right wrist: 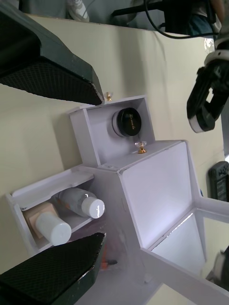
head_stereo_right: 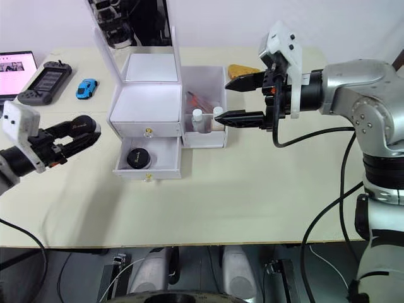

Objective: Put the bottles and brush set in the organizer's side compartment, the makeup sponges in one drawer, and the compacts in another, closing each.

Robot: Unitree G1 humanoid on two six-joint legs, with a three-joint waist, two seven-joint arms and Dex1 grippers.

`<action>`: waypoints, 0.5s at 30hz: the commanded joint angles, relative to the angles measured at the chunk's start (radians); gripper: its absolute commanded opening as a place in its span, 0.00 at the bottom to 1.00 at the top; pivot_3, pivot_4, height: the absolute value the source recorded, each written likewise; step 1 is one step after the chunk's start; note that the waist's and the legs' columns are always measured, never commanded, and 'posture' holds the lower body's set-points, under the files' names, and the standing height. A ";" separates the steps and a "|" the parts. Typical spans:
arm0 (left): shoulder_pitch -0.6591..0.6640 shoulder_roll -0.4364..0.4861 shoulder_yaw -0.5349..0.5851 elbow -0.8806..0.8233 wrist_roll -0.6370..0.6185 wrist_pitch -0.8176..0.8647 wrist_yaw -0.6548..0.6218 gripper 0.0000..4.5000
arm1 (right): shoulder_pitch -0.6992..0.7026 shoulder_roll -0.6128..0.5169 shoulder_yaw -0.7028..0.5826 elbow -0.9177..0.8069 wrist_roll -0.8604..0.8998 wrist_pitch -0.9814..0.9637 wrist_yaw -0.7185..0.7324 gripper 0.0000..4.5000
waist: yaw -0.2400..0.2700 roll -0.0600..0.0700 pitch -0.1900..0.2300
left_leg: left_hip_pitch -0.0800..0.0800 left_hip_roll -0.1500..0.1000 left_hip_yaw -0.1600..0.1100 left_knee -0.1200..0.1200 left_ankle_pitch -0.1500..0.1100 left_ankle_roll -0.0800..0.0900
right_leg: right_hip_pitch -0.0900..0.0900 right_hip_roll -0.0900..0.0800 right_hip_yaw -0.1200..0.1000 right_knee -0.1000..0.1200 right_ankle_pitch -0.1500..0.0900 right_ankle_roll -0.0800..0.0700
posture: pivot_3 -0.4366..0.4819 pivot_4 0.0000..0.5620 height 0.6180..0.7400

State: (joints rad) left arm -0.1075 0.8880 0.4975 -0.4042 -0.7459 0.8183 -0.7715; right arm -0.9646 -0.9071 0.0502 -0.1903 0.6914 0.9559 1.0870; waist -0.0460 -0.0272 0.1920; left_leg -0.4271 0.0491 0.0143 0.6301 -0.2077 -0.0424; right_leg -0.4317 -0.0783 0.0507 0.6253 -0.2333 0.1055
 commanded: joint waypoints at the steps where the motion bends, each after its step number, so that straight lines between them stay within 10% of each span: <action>1: -0.013 0.065 -0.010 -0.060 -0.065 0.028 -0.082 0.59 | -0.034 0.011 -0.017 -0.004 0.001 -0.026 0.021 1.00 | 0.001 0.000 0.000 | 0.000 0.000 0.000 0.000 0.000 0.000 | 0.000 0.000 0.000 0.000 0.000 0.000 | 0.48 0.27 0.98; 15: -0.284 -0.036 -0.454 0.013 0.102 -0.036 -0.056 0.59 | 0.029 -0.015 -0.087 -0.115 0.015 0.005 -0.050 1.00 | 0.005 0.000 0.000 | 0.000 0.000 -0.001 0.001 0.000 0.000 | -0.001 0.002 0.000 0.004 -0.002 0.003 | 0.48 0.27 0.98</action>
State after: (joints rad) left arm -0.3658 0.8508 0.0524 -0.3938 -0.6761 0.8140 -0.8350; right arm -0.9232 -0.9046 0.0135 -0.2623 0.6923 0.9576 1.0491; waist -0.0408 -0.0275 0.1923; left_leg -0.4271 0.0490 0.0126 0.6311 -0.2074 -0.0420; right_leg -0.4325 -0.0762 0.0508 0.6301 -0.2355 0.1090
